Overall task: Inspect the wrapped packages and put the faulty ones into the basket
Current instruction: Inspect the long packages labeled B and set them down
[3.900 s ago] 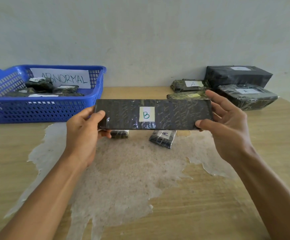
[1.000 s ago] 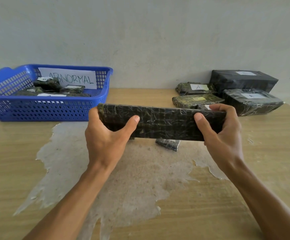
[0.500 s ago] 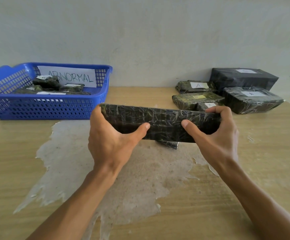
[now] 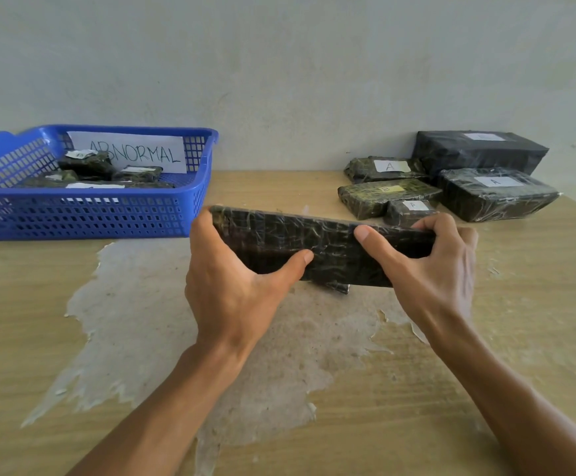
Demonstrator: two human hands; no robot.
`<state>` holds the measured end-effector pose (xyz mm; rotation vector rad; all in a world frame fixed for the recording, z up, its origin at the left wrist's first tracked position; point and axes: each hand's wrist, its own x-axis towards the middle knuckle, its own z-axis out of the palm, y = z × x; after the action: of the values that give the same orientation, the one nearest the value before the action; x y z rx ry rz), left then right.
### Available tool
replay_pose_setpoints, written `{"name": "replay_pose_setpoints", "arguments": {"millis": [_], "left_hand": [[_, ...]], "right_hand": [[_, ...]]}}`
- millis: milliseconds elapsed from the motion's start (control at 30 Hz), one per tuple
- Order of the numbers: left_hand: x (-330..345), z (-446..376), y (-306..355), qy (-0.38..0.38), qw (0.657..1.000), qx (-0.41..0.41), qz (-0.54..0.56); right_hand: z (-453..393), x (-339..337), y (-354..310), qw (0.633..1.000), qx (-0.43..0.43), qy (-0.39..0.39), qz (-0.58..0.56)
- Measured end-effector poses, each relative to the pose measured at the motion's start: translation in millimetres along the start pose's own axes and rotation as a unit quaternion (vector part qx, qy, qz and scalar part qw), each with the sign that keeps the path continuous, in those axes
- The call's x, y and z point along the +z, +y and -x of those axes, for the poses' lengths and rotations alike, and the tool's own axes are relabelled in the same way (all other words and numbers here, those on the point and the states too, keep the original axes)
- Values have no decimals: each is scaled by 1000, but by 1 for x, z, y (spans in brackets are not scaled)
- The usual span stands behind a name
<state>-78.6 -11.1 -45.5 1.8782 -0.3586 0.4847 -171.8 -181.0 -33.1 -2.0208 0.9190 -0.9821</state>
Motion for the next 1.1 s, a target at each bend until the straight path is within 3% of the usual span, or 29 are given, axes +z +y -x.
{"name": "replay_pose_setpoints", "arguments": {"millis": [433,933,1100], "left_hand": [[8,6,10,53,998,-25,-25],[9,6,9,55,995,-41,-76],[6,0,3,43,994,-87,-56]], "right_hand": [[12,4,-11,999,1,-12,47],[14,5,-14,998,17,-22,51],[5,1,-11,998,-15,-37,-40]]}}
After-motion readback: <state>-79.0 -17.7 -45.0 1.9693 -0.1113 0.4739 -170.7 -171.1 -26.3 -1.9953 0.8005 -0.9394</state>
